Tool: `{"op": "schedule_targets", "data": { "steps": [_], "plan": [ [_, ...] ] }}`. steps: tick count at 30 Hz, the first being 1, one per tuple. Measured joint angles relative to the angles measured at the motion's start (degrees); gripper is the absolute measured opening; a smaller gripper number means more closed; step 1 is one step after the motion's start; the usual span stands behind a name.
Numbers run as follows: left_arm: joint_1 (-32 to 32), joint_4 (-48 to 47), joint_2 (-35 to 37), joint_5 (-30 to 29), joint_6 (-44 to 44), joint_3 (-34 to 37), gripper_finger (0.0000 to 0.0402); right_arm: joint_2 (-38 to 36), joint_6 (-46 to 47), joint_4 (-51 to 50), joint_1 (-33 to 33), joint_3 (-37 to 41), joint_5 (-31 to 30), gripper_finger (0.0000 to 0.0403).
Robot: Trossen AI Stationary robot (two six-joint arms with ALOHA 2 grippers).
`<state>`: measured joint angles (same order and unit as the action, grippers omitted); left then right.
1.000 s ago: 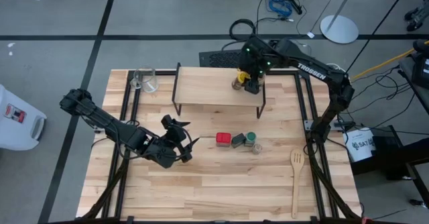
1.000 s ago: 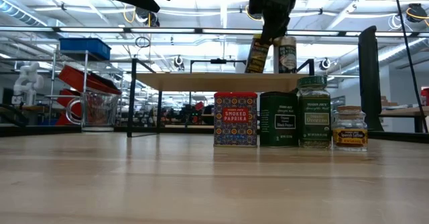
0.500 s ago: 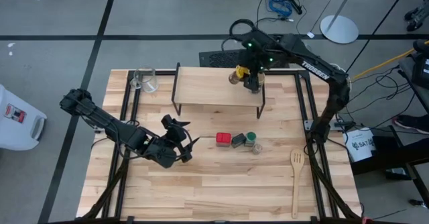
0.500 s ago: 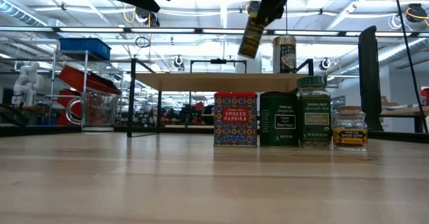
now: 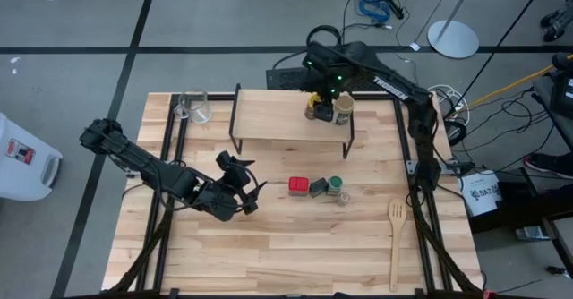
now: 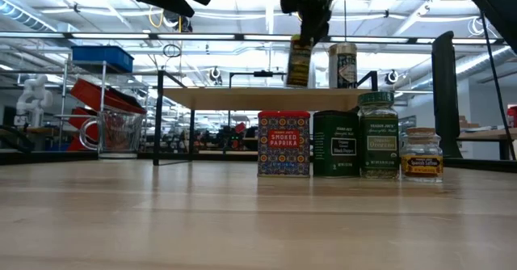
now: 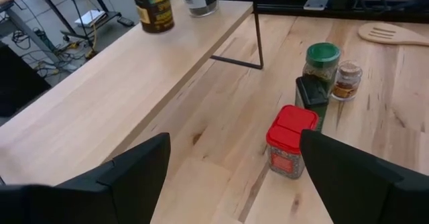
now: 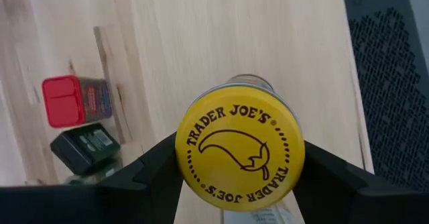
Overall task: Shelf spices
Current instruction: Put the yellow seasoning bottle on the shelf
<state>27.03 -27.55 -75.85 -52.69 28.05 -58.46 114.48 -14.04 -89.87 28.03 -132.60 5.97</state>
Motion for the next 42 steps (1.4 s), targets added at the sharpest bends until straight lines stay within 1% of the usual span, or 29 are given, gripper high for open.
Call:
{"op": "schedule_targets", "data": {
  "steps": [10, 19, 28, 32, 37, 42],
  "plan": [
    [0.0, 0.02, 0.02, 0.63, 0.08, 0.0, 0.0341, 0.52, 0.05, -0.17, -0.02, 0.02, 0.0, 0.0223],
    [0.11, 0.11, 0.02, 2.0, 0.15, 0.0, 0.0341, 0.5, 2.17, -0.15, 0.12, 0.02, 0.03, 0.0223],
    [1.4, 0.07, 0.02, 2.14, 0.19, 0.0, 0.0341, 0.43, 2.49, -0.15, 0.15, 0.02, 0.03, 0.0223],
    [2.02, 0.02, 0.02, 2.14, 0.17, 0.0, 0.0341, -1.05, -1.0, -0.15, 0.71, 0.04, 0.07, 0.0223],
    [2.38, -0.08, 0.02, 2.14, 0.17, 0.0, 0.0341, -2.47, 0.69, -0.03, 1.31, 0.25, 0.0, 0.0223],
    [2.9, -0.28, 0.02, 2.16, 0.31, 0.0, 0.0341, -6.1, 1.23, -0.12, 1.37, 1.34, 0.62, 0.0223]
  ]
}}
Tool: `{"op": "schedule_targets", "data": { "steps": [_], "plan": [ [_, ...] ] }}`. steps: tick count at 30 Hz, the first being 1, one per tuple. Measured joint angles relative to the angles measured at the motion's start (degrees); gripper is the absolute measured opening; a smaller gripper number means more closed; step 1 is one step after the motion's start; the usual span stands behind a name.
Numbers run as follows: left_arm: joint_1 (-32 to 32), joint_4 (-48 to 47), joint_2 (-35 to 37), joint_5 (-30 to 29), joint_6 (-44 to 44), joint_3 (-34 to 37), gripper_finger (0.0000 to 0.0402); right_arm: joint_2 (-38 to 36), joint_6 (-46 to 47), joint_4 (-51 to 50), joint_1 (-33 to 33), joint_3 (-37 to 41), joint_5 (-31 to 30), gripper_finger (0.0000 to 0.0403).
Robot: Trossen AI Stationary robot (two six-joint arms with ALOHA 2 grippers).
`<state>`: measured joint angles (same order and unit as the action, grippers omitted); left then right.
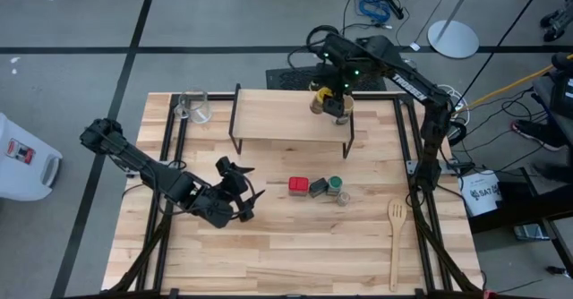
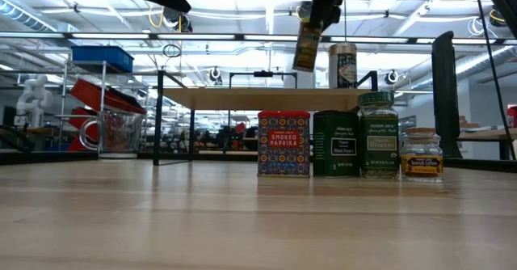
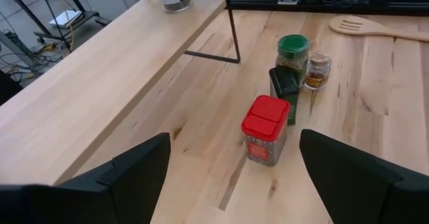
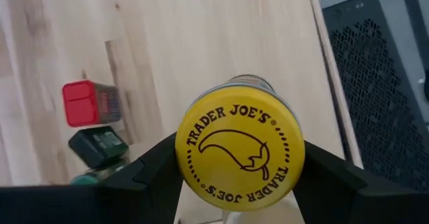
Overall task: Shelf spices
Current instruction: Put the yellow seasoning bottle on the shelf
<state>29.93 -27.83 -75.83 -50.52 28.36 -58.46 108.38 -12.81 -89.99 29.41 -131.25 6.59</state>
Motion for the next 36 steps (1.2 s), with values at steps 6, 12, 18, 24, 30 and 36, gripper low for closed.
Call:
{"op": "schedule_targets", "data": {
  "steps": [6, 12, 18, 24, 30, 36],
  "plan": [
    [0.2, -0.12, 0.0, 0.0, 1.29, 0.0, 0.0341, -1.45, 1.22, -0.03, 0.04, 5.87, 1.01, 0.0223],
    [0.2, 0.12, 0.0, 0.0, 1.29, 0.0, 0.0341, -1.95, 0.61, 0.43, 0.11, 11.17, 1.03, 0.0223],
    [-0.07, 0.34, 0.0, -0.19, 0.85, 0.0, 0.0341, -1.99, 0.52, 0.01, 0.13, 11.71, 1.0, 0.0223],
    [-0.39, 0.36, 0.0, -0.58, -0.16, 0.0, 0.0341, -1.99, 0.1, 0.0, 0.13, 11.71, -0.51, 0.0227],
    [-0.32, 0.41, 0.0, -0.59, -0.26, 0.0, 0.0341, -1.99, -0.16, 0.0, 0.11, 11.71, -0.94, 0.0243],
    [-0.32, 0.41, 0.0, -0.59, -0.31, 0.0, 0.0341, -1.99, -0.33, 0.0, 0.13, 11.71, -0.85, 0.0254]
  ]
}}
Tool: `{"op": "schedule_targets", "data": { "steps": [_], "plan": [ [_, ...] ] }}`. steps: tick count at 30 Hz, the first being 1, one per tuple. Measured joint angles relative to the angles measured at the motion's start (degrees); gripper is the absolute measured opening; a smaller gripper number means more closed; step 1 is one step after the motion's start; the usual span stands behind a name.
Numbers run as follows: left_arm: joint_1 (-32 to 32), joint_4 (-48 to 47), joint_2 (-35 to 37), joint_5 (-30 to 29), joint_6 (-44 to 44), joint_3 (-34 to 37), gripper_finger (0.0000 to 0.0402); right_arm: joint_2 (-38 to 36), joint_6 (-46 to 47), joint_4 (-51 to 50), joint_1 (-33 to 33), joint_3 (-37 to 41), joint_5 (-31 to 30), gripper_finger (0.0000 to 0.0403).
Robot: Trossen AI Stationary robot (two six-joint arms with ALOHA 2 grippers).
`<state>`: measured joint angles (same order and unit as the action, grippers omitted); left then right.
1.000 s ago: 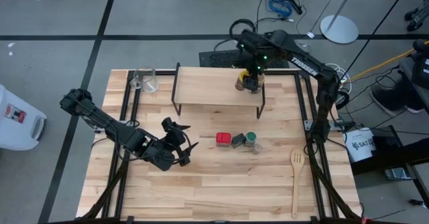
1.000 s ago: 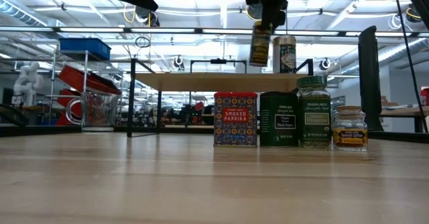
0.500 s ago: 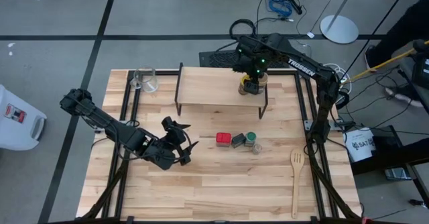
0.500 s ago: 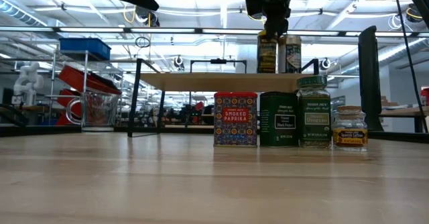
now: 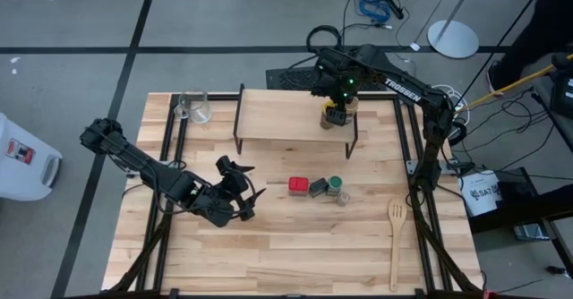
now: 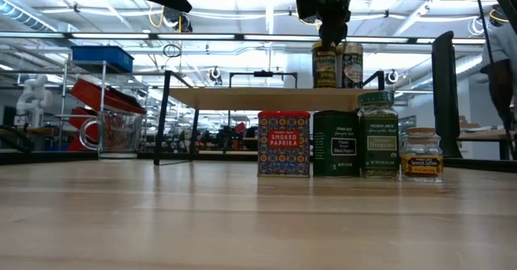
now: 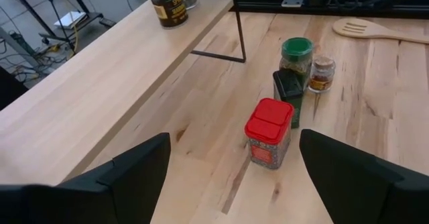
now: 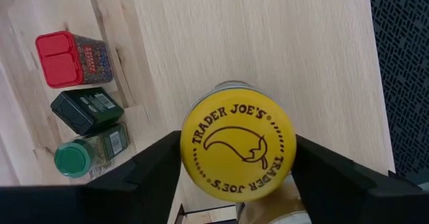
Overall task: Shelf spices
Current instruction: Put the yellow seasoning bottle on the shelf, then put the red seasoning can on the shelf
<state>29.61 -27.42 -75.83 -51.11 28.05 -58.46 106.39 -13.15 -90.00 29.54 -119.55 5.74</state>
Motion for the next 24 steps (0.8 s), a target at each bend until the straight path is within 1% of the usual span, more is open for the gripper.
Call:
{"op": "schedule_targets", "data": {
  "steps": [10, 12, 24],
  "plan": [
    [0.0, 0.0, 0.0, -0.02, 0.0, 0.0, 0.0341, -0.23, -0.2, -0.01, -0.11, 0.0, -0.79, 0.0257],
    [0.0, -0.02, 0.0, -0.02, -0.01, 0.01, 0.0341, -0.83, -0.2, -0.05, -0.2, 0.0, -1.67, 0.0257],
    [0.0, 1.66, 0.0, -0.03, -0.66, 0.02, 0.0341, -5.39, 0.07, 0.03, -1.81, -0.07, -1.81, 0.0257]
  ]
}}
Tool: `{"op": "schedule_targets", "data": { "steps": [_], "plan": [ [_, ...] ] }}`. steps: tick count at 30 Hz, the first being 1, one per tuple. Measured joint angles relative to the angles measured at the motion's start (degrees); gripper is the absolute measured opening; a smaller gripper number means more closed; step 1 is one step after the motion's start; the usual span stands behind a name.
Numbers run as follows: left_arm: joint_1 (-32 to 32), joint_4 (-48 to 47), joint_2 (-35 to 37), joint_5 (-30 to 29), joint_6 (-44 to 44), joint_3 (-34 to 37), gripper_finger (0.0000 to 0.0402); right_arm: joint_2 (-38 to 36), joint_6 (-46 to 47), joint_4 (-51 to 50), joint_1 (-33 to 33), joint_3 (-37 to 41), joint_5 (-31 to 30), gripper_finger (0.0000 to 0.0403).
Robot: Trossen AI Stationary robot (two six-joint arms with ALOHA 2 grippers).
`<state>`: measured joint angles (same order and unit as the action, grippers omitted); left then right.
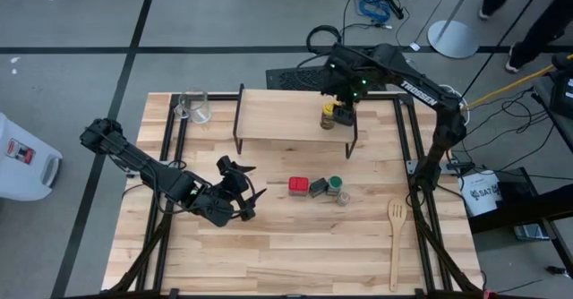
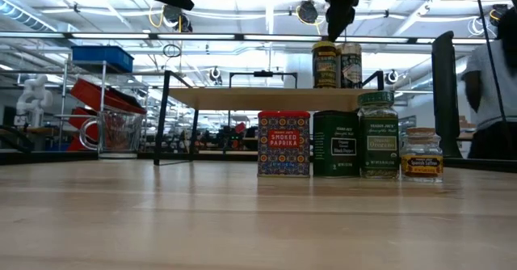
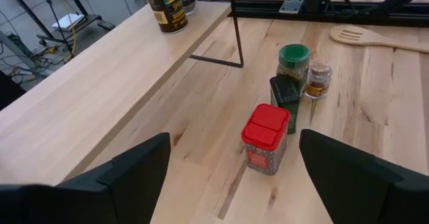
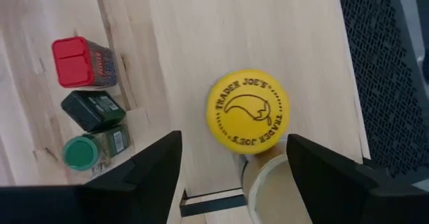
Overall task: Shelf spices
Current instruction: Put the red seasoning can on the shelf
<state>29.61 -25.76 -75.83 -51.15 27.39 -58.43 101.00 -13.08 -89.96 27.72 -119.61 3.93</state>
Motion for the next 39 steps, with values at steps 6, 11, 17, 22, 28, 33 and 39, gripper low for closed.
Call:
{"op": "schedule_targets", "data": {
  "steps": [6, 11, 17, 22, 28, 33, 39],
  "plan": [
    [0.0, 1.04, 0.0, 0.06, -1.08, 0.0, 0.0341, -4.36, 2.47, 1.07, -3.3, 0.0, -7.6, 0.0257],
    [0.01, 1.53, 0.0, 0.11, -2.35, 0.0, 0.0341, -10.4, 8.92, 0.65, -8.3, 0.0, -11.01, 0.0257],
    [-0.19, 2.58, 0.0, 2.37, -5.21, 0.0, 0.0341, -16.47, 18.45, 1.02, -18.14, 0.0, -11.63, 0.0257],
    [-1.04, 7.51, 0.0, 8.75, -8.19, 0.01, 0.0341, -18.13, 26.47, 0.02, -28.27, 1.46, -14.02, 0.0257],
    [-2.24, 8.74, 0.0, 13.93, -11.95, 0.02, 0.0341, -19.7, 35.74, 1.15, -41.55, 11.31, -22.58, 0.0256],
    [-4.0, 9.35, -1.63, 14.04, -13.29, 0.02, 0.0341, -21.01, 42.52, 10.93, -51.54, 25.99, -30.75, 0.0256],
    [-7.19, 9.36, -5.84, 16.82, -16.71, 0.02, 0.0341, -21.34, 46.66, 34.68, -57.93, 44.07, -34.37, 0.0256]
  ]
}}
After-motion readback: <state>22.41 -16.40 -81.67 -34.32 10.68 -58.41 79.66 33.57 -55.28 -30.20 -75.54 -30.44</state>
